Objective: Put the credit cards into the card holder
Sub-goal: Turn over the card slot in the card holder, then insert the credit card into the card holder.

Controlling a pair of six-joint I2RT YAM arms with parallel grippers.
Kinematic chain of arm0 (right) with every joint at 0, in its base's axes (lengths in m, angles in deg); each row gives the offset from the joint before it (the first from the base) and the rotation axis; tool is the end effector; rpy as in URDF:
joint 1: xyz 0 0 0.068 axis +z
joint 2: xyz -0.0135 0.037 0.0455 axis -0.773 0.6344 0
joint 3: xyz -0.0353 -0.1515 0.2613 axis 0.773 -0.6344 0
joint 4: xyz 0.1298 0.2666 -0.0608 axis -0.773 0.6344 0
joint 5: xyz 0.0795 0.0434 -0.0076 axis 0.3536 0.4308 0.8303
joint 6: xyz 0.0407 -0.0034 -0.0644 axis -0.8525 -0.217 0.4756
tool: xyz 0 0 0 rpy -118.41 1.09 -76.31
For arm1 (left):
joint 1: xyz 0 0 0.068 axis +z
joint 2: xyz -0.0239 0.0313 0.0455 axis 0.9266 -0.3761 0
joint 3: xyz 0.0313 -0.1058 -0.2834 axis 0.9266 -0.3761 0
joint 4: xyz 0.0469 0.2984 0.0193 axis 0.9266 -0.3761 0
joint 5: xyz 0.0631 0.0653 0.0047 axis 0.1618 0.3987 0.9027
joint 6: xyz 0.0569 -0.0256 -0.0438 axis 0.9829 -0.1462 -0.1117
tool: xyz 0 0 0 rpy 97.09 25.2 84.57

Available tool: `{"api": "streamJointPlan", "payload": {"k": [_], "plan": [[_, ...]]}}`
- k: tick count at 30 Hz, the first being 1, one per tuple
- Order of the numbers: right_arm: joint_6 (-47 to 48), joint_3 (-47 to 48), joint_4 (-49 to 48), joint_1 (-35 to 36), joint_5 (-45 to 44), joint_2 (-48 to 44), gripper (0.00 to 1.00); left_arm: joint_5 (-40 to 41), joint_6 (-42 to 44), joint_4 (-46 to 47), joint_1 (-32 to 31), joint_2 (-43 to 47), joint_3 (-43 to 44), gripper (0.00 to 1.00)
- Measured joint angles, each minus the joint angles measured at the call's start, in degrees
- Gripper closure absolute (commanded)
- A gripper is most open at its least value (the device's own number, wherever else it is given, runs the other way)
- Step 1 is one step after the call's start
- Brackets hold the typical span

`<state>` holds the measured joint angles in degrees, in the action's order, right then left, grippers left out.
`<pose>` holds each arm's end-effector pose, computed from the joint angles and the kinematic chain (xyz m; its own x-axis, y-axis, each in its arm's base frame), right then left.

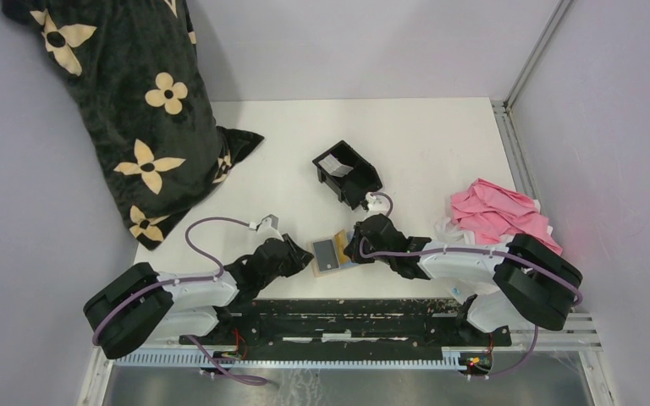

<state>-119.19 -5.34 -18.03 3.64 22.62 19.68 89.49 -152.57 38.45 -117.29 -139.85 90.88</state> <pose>0.1929 0.2512 0.1392 -0.8074 0.1686 -0.5654 -0.1836 0.8390 0.5123 0.1563 -0.1574 0.0962 -0.7105 -0.4991 -0.4961 -0.0702 0.7517 -0.6557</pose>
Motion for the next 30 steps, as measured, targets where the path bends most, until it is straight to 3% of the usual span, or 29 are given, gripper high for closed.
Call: {"api": "streamJointPlan", "payload": {"k": [14,30], "plan": [[-0.37,-1.31,-2.32,-1.55,2.78,-1.75,0.99,0.07,0.0,0.37,-0.07,-1.7,1.07,0.71],[-0.44,-1.31,-3.04,-1.57,4.13,-1.4,0.99,0.5,-0.02,-5.09,-0.26,3.37,1.03,0.71]]}}
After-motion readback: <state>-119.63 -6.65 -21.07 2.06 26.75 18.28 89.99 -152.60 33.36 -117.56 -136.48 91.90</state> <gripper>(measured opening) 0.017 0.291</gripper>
